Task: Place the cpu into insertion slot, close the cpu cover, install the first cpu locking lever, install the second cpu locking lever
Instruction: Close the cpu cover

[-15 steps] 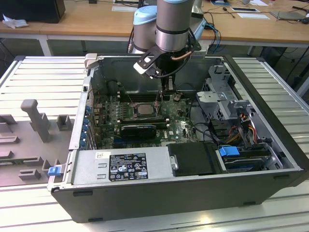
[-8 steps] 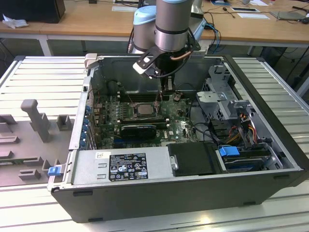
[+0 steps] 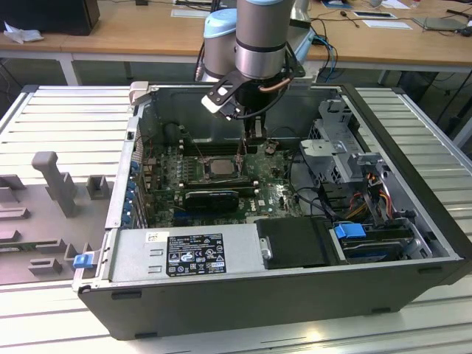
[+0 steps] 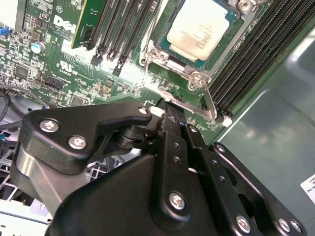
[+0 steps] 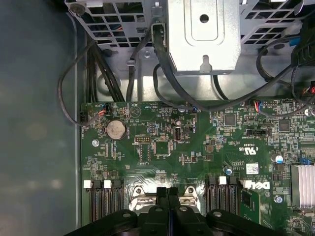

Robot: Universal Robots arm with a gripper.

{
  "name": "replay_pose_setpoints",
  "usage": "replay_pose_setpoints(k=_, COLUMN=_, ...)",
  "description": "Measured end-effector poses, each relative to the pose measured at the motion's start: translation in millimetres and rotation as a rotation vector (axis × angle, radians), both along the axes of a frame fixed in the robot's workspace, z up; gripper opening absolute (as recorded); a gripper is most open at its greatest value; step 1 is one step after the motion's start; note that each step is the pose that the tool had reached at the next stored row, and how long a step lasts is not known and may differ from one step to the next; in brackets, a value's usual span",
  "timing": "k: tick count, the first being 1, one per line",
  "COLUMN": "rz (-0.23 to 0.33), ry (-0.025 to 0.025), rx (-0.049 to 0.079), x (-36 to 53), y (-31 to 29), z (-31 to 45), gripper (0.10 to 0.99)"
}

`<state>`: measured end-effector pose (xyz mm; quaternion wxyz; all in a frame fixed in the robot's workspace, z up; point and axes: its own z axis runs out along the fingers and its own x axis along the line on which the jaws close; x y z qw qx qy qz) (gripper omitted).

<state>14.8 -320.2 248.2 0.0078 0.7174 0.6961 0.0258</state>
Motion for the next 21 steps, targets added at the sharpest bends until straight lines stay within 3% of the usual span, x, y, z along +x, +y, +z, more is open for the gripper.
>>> replay_pose_setpoints(k=21, rz=0.0, ry=0.0, rx=0.0, x=-7.4, y=0.0, z=0.0, gripper=0.106)
